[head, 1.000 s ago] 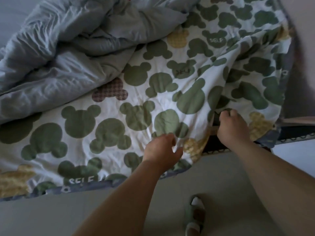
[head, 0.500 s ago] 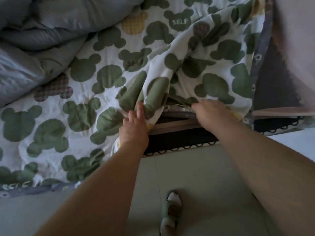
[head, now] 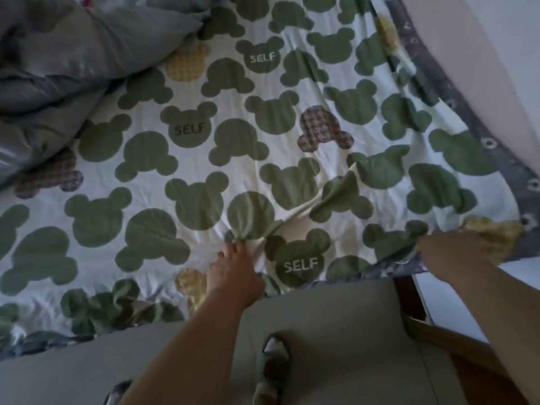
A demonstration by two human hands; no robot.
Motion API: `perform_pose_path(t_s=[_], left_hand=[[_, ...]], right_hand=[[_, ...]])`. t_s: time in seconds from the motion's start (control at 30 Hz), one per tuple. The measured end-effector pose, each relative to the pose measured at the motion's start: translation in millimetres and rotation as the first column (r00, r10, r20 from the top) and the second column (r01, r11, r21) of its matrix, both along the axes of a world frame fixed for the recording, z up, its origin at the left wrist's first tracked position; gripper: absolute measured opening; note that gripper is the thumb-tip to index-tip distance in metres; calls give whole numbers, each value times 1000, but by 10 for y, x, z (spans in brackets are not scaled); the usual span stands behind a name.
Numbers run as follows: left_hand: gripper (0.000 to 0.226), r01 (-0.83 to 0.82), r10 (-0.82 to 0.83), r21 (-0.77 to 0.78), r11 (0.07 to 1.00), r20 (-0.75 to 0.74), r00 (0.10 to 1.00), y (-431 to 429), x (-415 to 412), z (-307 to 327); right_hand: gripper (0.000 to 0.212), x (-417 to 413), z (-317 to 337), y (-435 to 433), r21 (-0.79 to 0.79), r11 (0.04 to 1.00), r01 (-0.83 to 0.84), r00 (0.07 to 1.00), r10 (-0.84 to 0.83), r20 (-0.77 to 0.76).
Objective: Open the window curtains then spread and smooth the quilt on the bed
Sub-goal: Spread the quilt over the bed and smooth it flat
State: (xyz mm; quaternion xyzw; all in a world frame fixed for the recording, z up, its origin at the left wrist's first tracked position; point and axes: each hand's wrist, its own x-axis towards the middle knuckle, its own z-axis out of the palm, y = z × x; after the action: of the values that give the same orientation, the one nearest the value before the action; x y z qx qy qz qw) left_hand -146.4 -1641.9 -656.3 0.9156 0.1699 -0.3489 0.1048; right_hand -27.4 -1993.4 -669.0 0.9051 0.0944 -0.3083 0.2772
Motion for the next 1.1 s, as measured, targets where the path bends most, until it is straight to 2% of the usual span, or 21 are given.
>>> perform_pose_path(t_s=[0.03,0.13,0.2,0.27,0.3,0.37,0.47,0.53,0.57,0.63,0.73,0.77,0.83,0.9,0.97,1.0,1.03,1.1], left_hand=[[89,40,-40,1,999,46,998,-71,48,-17],[95,183,-181,-1,983,116,976,-268,223,-68],[81,224,-225,22,974,136,965,-364,315,-102],[61,204,-209,45,978,192,959,-419,388,-137],[57,192,-198,47,980,226,954,-426,406,-143],[68,250,-252,48,967,302,919,-432,388,-177],[86,454,-466,140,880,437,769,-463,229,-287],[90,541,-574,194,818,304,760,-485,100,-347],[94,569,-604,209,795,192,773,-477,48,-398],[99,597,-628,259,759,50,777,-495,-24,-443],[83,591,-622,295,751,16,783,-572,-39,-460],[73,564,-599,294,771,38,800,-584,7,-429],[49,476,-518,249,843,140,844,-636,102,-339],[28,387,-395,79,919,199,897,-782,164,-246],[23,349,-339,-71,934,129,932,-978,142,-183],[24,365,-355,-99,926,99,929,-1049,120,-156],[24,386,-380,-116,915,75,922,-1085,93,-155],[26,407,-407,-148,901,30,913,-1033,90,-179]], right_hand=[[23,-94,170,283,42,999,21,1000,-21,-5],[43,-176,203,640,302,948,-98,989,59,134],[58,-159,201,786,456,887,-67,991,5,136],[75,-124,161,884,545,830,-120,991,71,111],[82,-126,152,919,554,814,-175,984,139,108],[90,-161,66,882,554,778,-295,955,265,135],[112,-320,-113,817,416,831,-370,927,362,100],[120,-446,-244,754,318,873,-369,928,365,76],[117,-501,-289,735,310,881,-356,934,342,102],[95,-556,-369,716,360,861,-358,926,279,255],[39,-474,-379,730,413,792,-450,851,240,467],[23,-412,-347,722,443,760,-475,841,245,483],[19,-333,-309,623,501,695,-516,843,307,442],[20,-305,-219,429,535,695,-480,876,350,332],[21,-274,-48,312,480,795,-371,928,303,215],[12,-253,72,309,387,861,-331,943,292,159],[3,-251,93,310,332,887,-321,947,300,115],[20,-260,73,407,279,919,-278,959,280,31]])
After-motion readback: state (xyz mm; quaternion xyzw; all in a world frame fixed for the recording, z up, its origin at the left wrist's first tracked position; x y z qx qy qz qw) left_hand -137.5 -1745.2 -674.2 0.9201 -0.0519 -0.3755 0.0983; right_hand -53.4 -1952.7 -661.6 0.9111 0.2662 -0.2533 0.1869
